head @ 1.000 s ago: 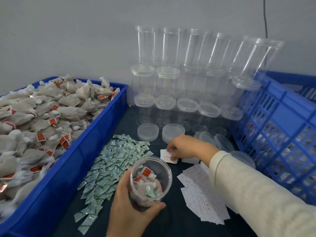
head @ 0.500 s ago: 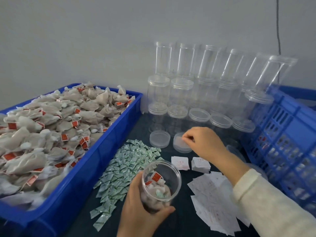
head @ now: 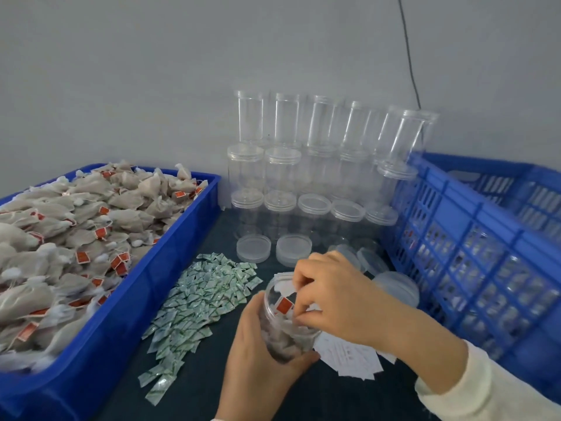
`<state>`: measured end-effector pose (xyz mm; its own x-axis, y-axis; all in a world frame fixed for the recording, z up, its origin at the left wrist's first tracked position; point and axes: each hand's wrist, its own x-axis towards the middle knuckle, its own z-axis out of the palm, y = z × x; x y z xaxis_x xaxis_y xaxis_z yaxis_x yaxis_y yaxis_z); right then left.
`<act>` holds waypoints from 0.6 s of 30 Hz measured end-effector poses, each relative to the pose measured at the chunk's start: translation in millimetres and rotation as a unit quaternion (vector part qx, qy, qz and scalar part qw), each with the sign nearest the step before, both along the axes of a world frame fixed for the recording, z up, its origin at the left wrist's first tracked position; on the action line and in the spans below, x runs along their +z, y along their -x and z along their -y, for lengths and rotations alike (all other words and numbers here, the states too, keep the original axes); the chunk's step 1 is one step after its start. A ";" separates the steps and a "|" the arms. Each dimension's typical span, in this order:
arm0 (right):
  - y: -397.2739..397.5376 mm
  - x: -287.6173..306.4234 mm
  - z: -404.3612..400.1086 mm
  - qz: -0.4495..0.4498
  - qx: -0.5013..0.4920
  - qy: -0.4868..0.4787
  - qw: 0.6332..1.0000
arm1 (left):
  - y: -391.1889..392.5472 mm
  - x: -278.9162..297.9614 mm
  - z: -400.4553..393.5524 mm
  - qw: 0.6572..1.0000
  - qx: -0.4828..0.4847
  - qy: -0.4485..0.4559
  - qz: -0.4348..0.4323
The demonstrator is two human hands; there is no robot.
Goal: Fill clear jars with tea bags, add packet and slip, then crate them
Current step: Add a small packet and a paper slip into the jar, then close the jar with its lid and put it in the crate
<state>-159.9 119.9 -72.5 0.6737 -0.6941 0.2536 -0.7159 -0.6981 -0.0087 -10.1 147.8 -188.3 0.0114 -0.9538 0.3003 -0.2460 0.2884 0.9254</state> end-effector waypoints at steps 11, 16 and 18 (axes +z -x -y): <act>52.9 28.3 -36.1 -0.021 -0.119 -0.231 0.965 | 42.6 20.4 -3.2 0.990 -0.130 0.047 0.037; 75.8 48.4 -54.9 0.057 -0.172 -0.205 0.962 | 64.5 31.1 -2.8 0.984 -0.169 0.048 0.001; 83.7 61.2 -60.8 0.127 -0.212 -0.158 0.956 | 70.0 37.6 -2.4 0.981 -0.188 0.048 -0.012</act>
<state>-243.6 180.7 -11.3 0.2593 -0.9601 0.1045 -0.8808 -0.2795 -0.3823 -80.1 150.2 -150.8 -0.3270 -0.8599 0.3920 -0.0849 0.4398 0.8940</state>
